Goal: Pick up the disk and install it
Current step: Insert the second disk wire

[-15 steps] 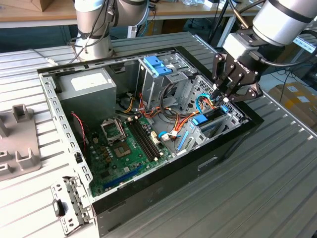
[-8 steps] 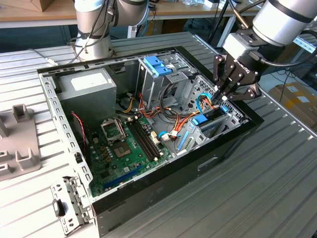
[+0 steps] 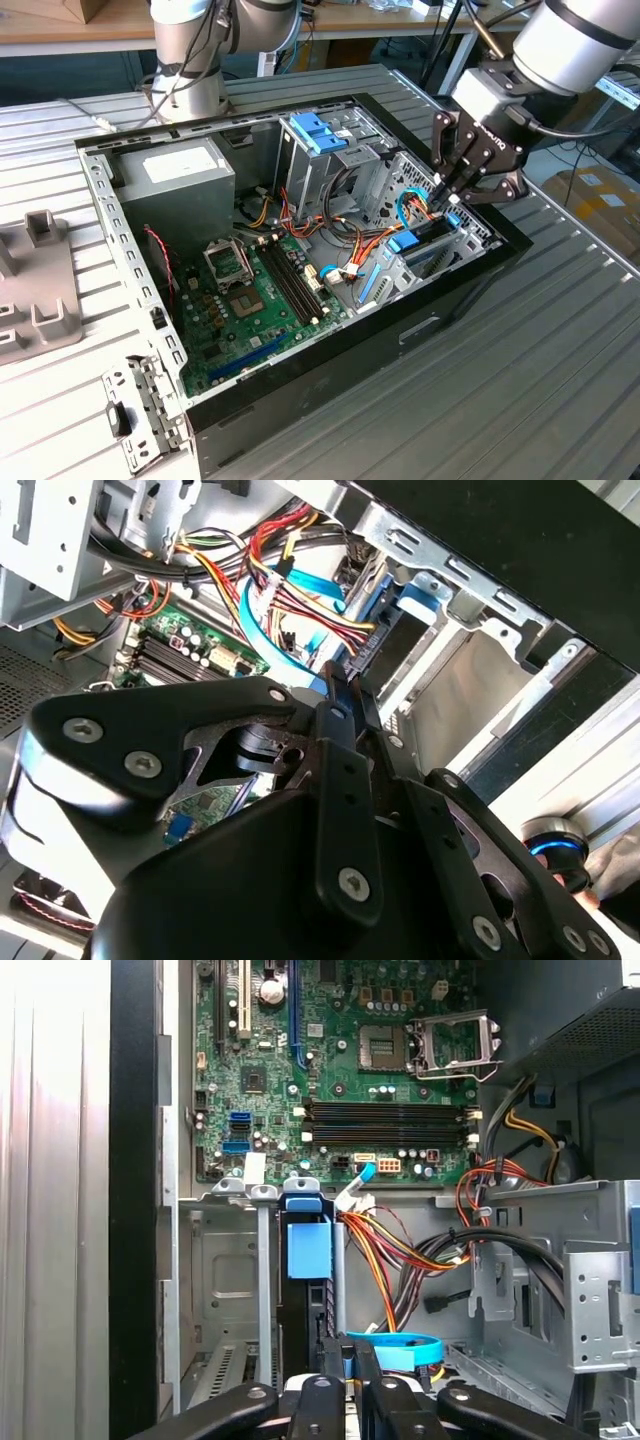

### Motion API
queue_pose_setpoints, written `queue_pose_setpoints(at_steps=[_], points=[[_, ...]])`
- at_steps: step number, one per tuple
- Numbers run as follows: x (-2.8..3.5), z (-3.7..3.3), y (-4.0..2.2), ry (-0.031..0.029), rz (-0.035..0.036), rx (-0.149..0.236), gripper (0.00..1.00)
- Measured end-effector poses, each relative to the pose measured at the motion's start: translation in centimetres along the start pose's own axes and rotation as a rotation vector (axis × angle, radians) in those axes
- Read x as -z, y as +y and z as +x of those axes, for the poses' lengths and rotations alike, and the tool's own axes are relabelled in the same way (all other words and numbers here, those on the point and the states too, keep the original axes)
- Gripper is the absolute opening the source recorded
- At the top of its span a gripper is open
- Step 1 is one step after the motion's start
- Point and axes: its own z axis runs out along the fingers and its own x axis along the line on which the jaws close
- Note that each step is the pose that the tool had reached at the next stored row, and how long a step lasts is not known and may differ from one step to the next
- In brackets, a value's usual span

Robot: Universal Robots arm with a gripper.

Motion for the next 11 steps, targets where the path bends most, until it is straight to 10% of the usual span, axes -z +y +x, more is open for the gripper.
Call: queue_pose_setpoints(at_steps=[11], points=[[-0.34,1.00,0.26,-0.0018,0.0000,0.000,0.16]])
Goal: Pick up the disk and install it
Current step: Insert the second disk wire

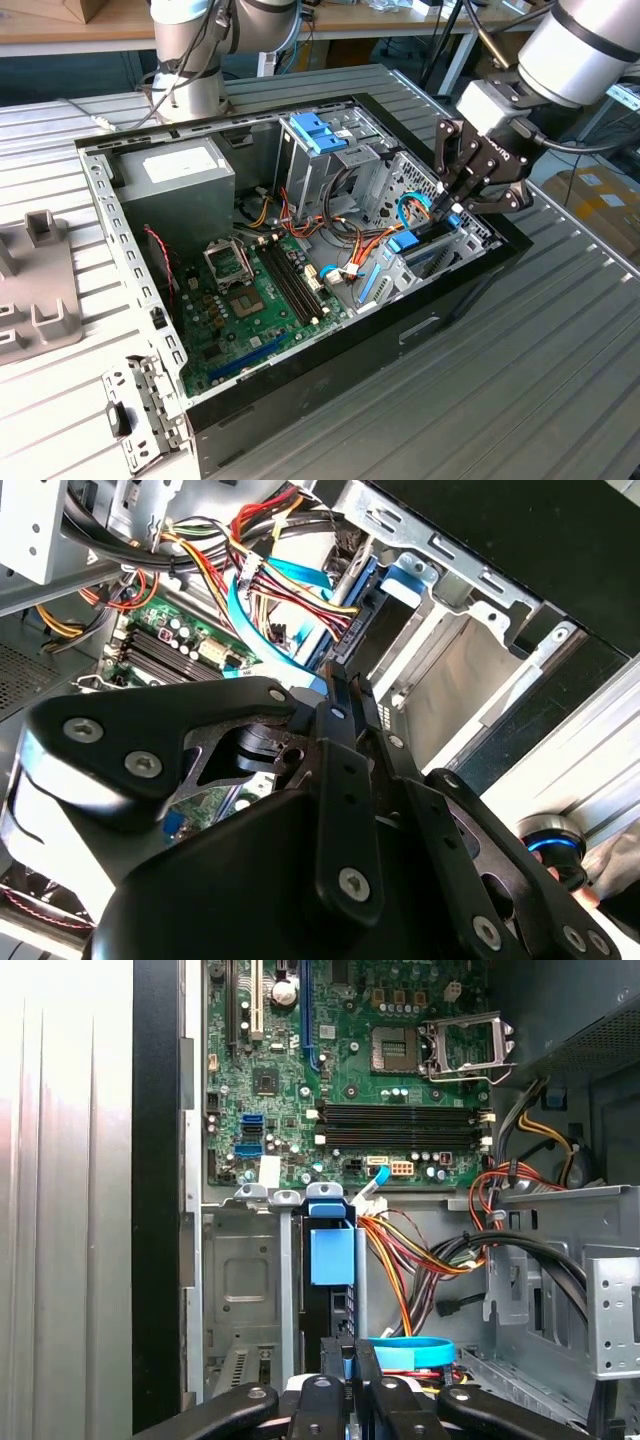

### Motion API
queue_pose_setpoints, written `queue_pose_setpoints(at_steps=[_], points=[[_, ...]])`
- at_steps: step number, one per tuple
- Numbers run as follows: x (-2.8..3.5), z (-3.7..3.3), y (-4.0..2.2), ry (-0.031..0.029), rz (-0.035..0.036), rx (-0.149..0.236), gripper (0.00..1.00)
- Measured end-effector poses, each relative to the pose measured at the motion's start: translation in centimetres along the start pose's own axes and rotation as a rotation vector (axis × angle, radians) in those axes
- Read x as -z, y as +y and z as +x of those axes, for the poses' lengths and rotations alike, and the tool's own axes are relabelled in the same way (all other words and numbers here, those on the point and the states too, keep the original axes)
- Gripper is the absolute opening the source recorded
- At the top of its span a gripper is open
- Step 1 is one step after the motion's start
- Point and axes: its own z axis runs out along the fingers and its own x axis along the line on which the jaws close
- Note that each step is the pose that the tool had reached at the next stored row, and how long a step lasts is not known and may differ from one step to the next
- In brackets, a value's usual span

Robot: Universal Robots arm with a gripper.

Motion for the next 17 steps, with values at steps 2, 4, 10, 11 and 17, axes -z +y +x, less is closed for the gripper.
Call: queue_pose_setpoints(at_steps=[2,4,10,11,17], points=[[-0.06,0.06,0.01,0.0004,0.0000,0.000,0.16],[-0.08,0.06,0.01,0.0001,0.0000,0.000,0.16],[-0.18,0.34,0.01,-0.0054,-0.0001,0.000,0.16],[-0.22,0.36,0.00,-0.0065,-0.0001,0.000,0.16],[-0.47,0.38,-0.01,-0.0083,-0.0001,0.001,0.16]])
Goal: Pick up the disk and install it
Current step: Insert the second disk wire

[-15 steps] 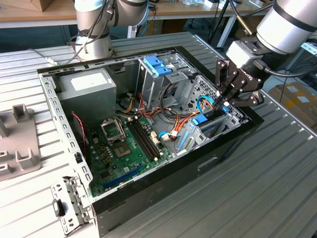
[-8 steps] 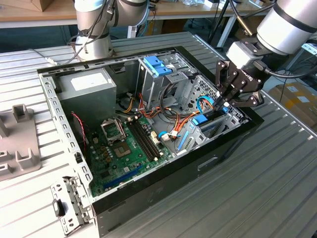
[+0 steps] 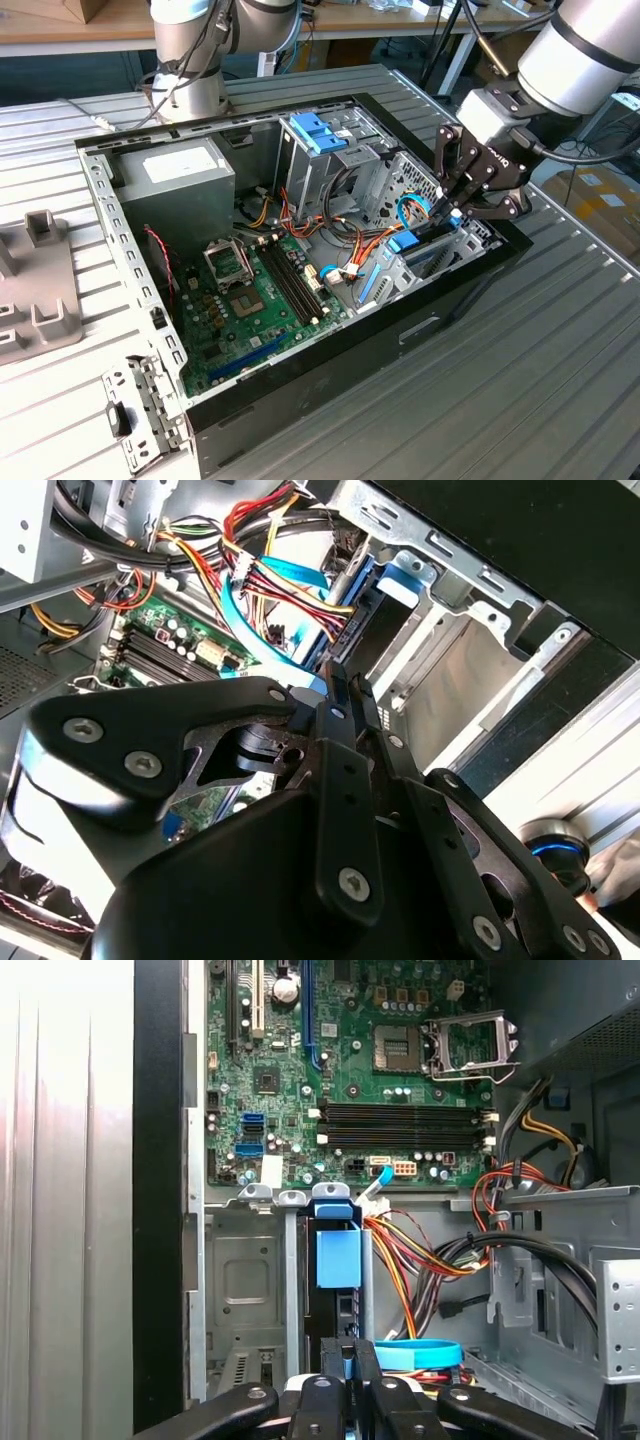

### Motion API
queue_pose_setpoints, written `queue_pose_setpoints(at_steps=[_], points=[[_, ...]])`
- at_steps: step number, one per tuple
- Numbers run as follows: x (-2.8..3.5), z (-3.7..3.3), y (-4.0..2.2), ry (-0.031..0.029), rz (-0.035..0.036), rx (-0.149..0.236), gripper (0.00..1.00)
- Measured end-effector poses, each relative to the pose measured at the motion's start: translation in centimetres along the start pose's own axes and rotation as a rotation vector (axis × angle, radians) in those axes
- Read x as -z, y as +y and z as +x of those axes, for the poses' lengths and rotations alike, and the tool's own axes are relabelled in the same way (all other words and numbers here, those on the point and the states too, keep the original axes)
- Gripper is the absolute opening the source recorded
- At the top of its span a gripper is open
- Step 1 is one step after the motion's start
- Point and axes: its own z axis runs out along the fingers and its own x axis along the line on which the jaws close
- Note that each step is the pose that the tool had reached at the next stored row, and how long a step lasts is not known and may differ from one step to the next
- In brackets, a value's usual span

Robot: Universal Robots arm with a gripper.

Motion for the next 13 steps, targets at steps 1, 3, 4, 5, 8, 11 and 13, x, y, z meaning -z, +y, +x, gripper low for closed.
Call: queue_pose_setpoints(at_steps=[1,3,4,5,8,11,13], points=[[-0.09,-0.01,-0.01,-0.0001,0.0000,0.000,0.16],[-0.20,-0.16,-0.03,-0.0001,0.0000,0.000,0.16],[-0.25,-0.30,-0.05,0.0000,0.0000,0.000,0.16],[-0.28,-0.38,-0.06,0.0000,0.0000,0.000,0.16],[-0.43,-0.42,-0.18,0.0000,0.0000,0.000,0.16],[-0.57,-0.42,-0.25,0.0001,0.0000,0.000,0.16],[-0.68,-0.49,-0.27,-0.0002,0.0000,0.000,0.16]])
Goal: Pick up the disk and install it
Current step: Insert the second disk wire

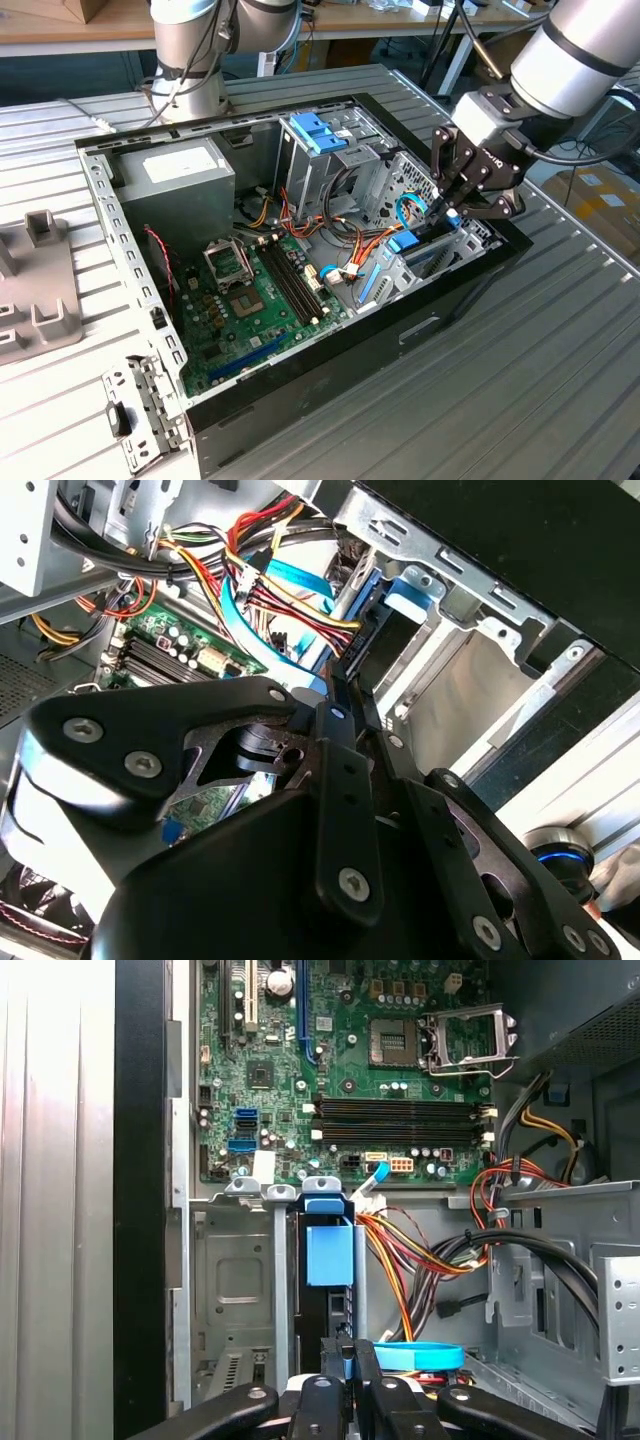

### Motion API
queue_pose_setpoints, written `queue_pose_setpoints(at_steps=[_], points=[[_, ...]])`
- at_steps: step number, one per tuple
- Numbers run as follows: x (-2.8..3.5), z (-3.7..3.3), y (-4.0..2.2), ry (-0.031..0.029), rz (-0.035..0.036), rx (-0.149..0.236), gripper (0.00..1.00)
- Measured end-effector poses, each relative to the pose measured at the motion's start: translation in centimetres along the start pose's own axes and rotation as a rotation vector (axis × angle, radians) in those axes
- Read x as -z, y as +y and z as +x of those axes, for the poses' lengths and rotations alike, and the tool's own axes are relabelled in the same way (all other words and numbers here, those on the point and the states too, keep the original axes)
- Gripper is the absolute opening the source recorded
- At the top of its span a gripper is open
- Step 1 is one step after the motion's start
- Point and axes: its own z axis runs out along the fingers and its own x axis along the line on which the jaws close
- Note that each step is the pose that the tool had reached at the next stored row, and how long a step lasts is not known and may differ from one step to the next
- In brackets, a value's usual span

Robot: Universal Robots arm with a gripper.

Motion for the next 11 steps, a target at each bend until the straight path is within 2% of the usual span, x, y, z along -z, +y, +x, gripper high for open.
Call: queue_pose_setpoints(at_steps=[11], points=[[-0.53,-0.13,-0.03,0.0002,0.0000,0.000,0.16]])
